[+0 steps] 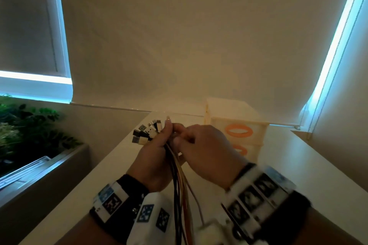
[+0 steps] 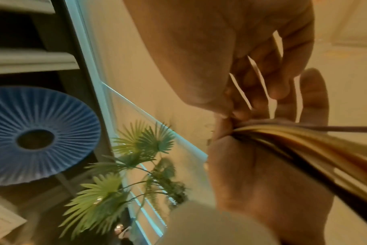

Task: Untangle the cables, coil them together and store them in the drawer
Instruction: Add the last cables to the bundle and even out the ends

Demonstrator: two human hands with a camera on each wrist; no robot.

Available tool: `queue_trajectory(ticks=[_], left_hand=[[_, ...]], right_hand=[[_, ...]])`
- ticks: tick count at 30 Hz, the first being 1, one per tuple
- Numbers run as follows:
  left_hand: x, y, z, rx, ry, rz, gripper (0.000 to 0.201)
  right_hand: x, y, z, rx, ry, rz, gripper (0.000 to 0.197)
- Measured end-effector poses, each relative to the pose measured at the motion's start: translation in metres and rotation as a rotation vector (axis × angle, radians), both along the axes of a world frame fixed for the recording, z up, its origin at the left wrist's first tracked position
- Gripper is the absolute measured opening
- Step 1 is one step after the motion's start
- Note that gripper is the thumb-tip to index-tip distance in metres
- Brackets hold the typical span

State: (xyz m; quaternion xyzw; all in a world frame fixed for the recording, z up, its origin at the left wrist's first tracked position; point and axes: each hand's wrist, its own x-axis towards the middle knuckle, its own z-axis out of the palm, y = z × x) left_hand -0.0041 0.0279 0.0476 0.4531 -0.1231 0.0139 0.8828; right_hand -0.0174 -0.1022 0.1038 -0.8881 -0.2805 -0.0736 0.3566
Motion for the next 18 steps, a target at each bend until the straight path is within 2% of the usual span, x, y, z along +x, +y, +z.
queue_trajectory(ticks=[5, 7, 9, 11, 15, 18], left_hand=[[0.0, -0.004, -0.004, -0.004, 0.039, 0.082, 0.05], [0.001, -0.005, -0.005, 0.014, 0.054, 0.092, 0.051], [0.003, -0.005, -0.006, 0.041, 0.069, 0.09, 0.055], [0.004, -0.005, -0.007, 0.032, 0.082, 0.068, 0.058], [0.003, -0.007, -0.006, 0.006, 0.07, 0.081, 0.052], [0.002, -0.006, -0.005, 0.044, 0.08, 0.139, 0.05]], right_hand=[[0.036, 0.018, -0.014, 0.051, 0.069, 0.032, 0.031], [0.042, 0.018, -0.018, 0.085, 0.121, 0.034, 0.027], [0.044, 0.015, -0.015, 0.095, 0.278, 0.064, 0.018], [0.046, 0.014, -0.013, 0.086, 0.483, 0.101, 0.019], [0.044, -0.001, -0.008, 0.34, 0.949, 0.133, 0.026], [0.036, -0.022, 0.0, 0.393, 1.041, 0.123, 0.021]])
